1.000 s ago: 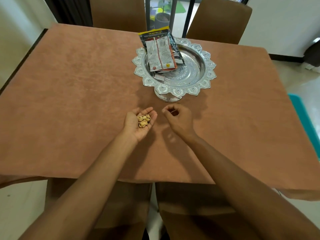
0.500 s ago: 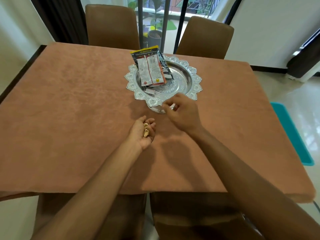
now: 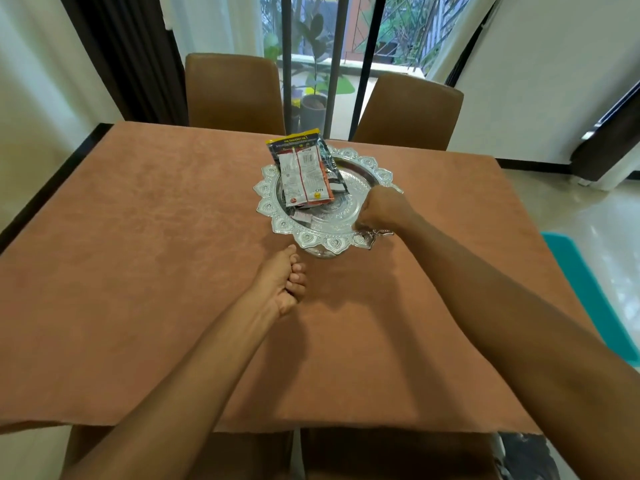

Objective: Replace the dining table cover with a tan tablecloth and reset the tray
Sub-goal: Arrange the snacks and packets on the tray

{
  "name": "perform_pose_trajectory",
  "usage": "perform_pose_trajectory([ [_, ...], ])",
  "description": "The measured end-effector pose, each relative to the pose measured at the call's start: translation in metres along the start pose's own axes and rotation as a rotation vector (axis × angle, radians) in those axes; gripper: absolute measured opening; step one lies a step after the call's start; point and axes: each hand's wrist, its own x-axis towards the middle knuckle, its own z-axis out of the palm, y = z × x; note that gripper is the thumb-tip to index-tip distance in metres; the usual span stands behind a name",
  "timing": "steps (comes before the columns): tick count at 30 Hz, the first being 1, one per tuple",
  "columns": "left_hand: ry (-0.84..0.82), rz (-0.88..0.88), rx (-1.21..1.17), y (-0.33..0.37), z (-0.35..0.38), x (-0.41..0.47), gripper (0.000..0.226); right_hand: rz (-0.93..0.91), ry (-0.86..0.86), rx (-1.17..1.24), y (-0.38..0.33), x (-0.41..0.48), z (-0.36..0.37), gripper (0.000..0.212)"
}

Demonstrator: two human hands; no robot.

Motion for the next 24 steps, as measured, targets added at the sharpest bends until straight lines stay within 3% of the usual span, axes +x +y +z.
perform_pose_trajectory([
  [7, -0.011, 0.0, -0.066, 0.009, -0.004, -0.001, 0.043, 0.024, -0.051, 0.012, -0.01, 0.002, -0.002, 0.035],
  [12, -0.013, -0.024, -0.084, 0.002, -0.008, 0.001, 0.043, -0.007, -0.057, -0.062, -0.015, 0.002, -0.002, 0.017],
  [18, -0.024, -0.051, -0.104, -0.002, -0.01, 0.001, 0.043, -0.055, -0.103, -0.063, -0.01, 0.007, -0.001, 0.03],
  [21, -0.032, -0.05, -0.111, 0.001, -0.011, 0.001, 0.044, -0.015, -0.008, 0.06, -0.001, 0.009, -0.005, 0.032],
  [24, -0.037, -0.047, -0.115, 0.003, -0.01, 0.001, 0.044, -0.006, 0.098, 0.086, 0.009, 0.004, -0.007, 0.02],
])
